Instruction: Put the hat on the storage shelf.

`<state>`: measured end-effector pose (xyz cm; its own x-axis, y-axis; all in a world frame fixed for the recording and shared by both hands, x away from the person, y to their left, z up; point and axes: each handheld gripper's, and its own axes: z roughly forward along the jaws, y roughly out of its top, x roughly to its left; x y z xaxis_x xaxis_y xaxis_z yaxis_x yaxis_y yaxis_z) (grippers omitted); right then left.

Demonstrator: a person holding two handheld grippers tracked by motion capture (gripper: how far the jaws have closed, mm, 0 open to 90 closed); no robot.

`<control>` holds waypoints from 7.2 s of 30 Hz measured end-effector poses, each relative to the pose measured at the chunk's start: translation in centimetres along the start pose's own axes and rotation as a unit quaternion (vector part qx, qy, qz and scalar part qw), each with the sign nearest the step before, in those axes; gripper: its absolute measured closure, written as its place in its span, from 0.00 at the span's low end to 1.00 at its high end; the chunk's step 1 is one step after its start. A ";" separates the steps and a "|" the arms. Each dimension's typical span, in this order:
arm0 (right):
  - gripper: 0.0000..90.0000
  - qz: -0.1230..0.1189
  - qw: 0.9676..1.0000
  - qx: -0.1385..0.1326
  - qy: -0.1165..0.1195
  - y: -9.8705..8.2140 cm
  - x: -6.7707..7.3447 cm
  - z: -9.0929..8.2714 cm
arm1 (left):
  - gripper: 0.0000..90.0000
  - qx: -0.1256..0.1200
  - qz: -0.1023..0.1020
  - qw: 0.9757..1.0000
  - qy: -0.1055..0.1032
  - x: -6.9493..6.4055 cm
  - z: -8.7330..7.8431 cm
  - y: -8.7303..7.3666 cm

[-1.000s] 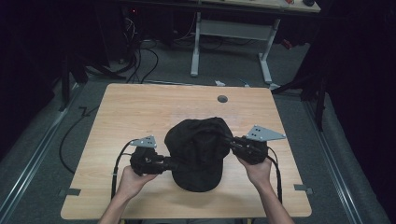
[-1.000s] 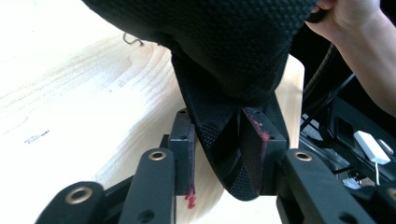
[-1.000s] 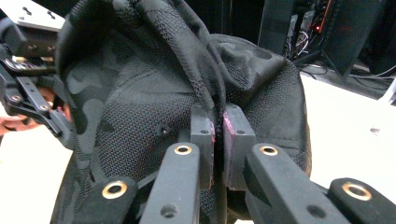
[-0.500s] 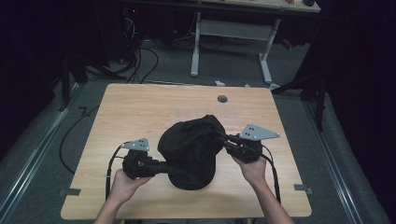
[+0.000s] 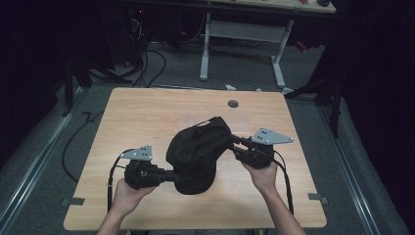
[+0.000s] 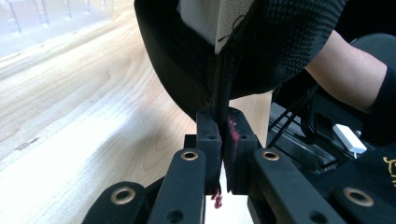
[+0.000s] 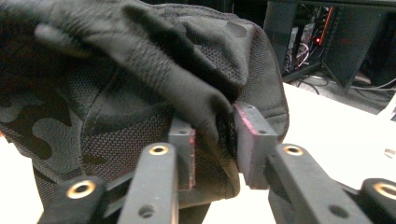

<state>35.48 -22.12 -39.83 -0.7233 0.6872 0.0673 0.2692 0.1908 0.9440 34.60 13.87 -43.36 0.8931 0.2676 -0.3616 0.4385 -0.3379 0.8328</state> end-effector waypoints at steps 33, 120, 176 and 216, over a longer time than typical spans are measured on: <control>0.49 0.069 0.962 0.187 -0.187 -12.5 -4.0 -0.7 | 0.96 -0.063 -0.034 0.993 0.090 1.0 -2.5 -0.2; 0.38 0.095 0.946 0.200 -0.236 -14.1 -5.1 -1.2 | 0.96 -0.081 -0.012 0.959 0.271 11.4 2.4 8.1; 0.38 0.095 0.946 0.200 -0.235 -14.1 -5.1 -1.2 | 0.51 -0.049 -0.068 0.958 0.275 10.1 -0.4 6.0; 0.38 0.095 0.946 0.200 -0.235 -14.1 -5.1 -1.2 | 0.49 -0.052 -0.091 0.965 0.239 5.5 -2.4 2.0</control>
<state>34.65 -29.19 -53.10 -0.2996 0.9539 -0.0169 0.6529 0.2179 0.7254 40.17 16.86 -42.71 0.6436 0.7074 -0.2923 0.5485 -0.1598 0.8208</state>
